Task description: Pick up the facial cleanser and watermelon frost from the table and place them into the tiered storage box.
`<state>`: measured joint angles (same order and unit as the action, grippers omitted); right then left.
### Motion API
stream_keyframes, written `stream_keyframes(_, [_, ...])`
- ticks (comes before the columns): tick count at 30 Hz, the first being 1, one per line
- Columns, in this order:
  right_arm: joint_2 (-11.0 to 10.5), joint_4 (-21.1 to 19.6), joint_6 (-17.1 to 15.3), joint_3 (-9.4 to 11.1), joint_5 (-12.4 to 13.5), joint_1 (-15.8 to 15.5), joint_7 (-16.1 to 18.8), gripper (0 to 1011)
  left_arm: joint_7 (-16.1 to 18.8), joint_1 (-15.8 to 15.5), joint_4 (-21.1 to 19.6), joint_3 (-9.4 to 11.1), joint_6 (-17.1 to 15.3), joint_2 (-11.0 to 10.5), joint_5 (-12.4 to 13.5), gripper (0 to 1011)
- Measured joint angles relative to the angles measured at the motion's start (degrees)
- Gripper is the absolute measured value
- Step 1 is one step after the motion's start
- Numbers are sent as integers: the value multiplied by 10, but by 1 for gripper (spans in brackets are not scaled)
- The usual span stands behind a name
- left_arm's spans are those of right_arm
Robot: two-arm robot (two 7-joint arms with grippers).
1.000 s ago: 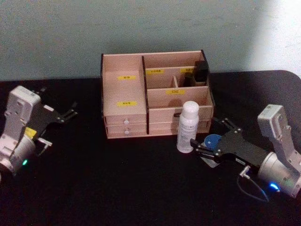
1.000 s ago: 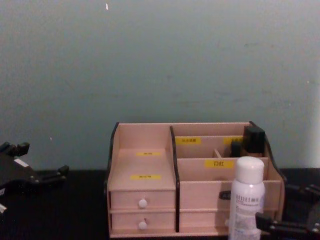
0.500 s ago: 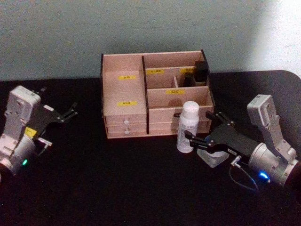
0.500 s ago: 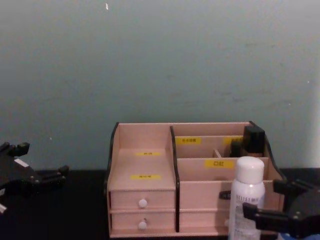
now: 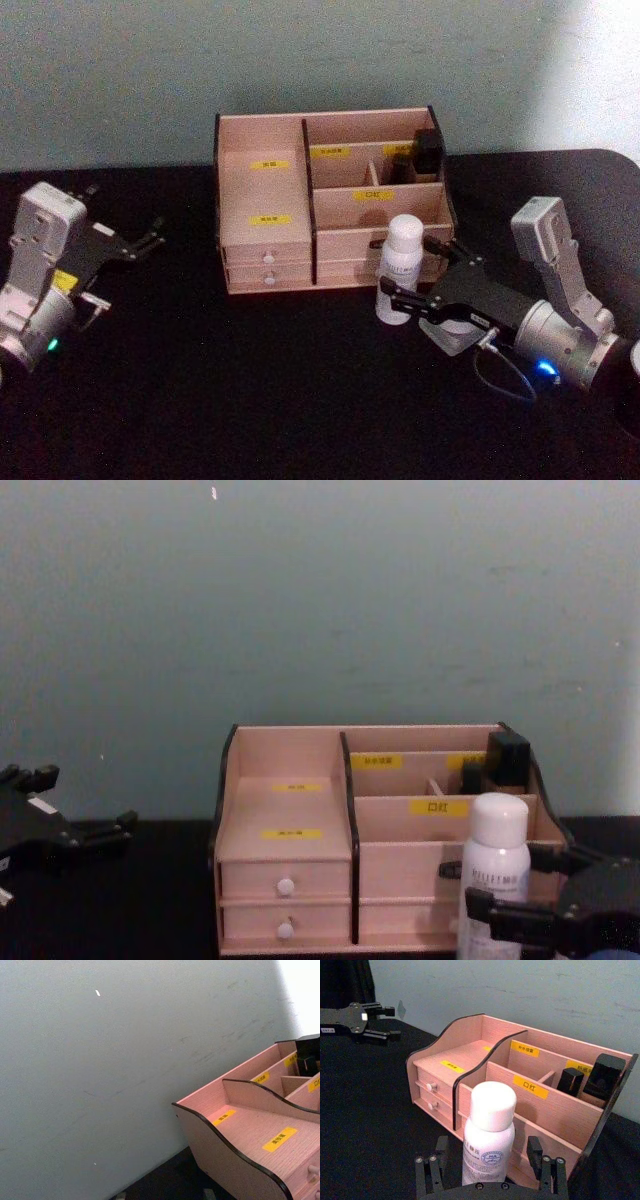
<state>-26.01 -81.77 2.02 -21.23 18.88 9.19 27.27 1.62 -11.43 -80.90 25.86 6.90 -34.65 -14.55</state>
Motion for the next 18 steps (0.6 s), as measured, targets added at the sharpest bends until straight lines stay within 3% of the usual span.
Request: stream_keyframes(18, [17, 27, -9, -4, 8, 18, 4, 1000, 0, 0, 0, 0, 0, 0, 0, 1001])
